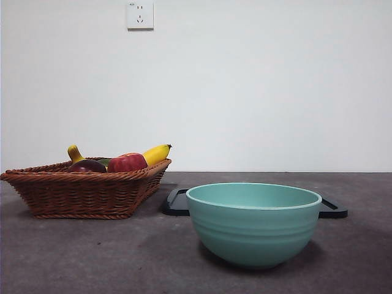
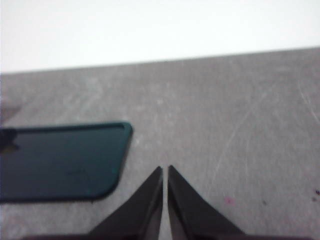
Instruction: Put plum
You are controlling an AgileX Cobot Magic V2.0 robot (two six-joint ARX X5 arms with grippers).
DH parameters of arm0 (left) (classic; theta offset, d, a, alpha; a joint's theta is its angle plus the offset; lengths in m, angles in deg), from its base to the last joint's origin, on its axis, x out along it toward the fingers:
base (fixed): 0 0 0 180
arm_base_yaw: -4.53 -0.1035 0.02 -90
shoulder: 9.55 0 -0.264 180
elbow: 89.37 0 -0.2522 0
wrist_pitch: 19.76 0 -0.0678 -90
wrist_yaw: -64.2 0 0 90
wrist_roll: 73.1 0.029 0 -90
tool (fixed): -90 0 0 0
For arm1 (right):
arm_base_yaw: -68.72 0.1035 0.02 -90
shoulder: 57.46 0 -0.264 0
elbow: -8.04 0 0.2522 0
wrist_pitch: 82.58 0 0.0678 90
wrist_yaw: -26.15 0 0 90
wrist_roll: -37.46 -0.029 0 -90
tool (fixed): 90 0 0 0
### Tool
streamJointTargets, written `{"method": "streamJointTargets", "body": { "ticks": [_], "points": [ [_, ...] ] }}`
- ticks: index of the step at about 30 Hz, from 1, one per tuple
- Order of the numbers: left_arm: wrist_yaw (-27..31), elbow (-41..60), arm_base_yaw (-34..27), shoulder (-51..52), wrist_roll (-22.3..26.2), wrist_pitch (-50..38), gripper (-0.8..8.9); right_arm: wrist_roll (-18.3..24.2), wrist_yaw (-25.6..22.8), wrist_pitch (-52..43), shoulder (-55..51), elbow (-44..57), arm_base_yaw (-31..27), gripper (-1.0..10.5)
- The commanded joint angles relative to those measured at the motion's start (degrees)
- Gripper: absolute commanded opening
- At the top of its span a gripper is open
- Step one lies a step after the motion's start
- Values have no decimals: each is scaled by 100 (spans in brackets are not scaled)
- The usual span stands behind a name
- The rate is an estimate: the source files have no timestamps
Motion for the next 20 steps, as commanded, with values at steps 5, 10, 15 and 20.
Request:
{"method": "streamJointTargets", "body": {
  "ticks": [5, 10, 15, 20],
  "points": [
    [0, 118, -15, 11, -15, 35, 8, -92, -17, -238, -13, 26, -9, 5],
    [2, 118, -15, 11, -15, 35, 8, -92, -17, -245, -13, 26, -9, 5],
    [2, 118, -15, 11, -15, 35, 8, -92, -17, -245, -13, 26, -9, 5],
    [2, 118, -15, 11, -15, 35, 8, -92, -17, -245, -13, 26, -9, 5]
  ]
}}
